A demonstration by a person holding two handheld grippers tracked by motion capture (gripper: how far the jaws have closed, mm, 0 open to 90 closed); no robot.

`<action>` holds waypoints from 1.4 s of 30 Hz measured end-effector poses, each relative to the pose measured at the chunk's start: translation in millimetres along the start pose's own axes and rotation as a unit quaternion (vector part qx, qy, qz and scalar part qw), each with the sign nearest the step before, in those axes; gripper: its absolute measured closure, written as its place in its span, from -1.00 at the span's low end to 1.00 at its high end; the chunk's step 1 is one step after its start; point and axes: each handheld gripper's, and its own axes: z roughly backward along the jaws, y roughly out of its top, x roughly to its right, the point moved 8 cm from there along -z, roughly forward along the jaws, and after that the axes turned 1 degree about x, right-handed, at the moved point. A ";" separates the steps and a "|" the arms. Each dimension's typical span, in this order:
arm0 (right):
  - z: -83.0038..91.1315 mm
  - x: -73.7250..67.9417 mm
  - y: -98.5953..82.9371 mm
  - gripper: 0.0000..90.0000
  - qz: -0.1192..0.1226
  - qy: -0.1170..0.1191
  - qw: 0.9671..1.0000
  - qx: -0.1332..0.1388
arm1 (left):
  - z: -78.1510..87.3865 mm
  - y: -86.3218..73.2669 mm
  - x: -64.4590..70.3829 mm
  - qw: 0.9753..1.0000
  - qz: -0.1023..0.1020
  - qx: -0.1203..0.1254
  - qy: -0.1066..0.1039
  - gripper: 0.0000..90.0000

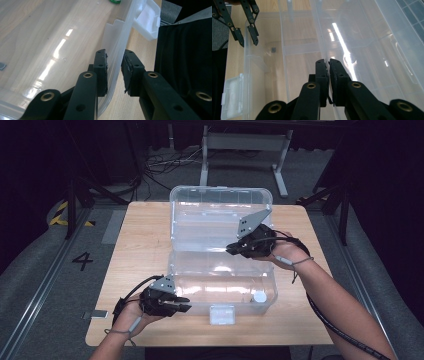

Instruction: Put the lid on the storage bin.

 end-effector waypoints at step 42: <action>2.7 -28.2 -5.5 0.91 0.017 0.015 1.000 0.001 | 0.0 0.5 0.2 1.000 0.007 0.001 -0.001 0.65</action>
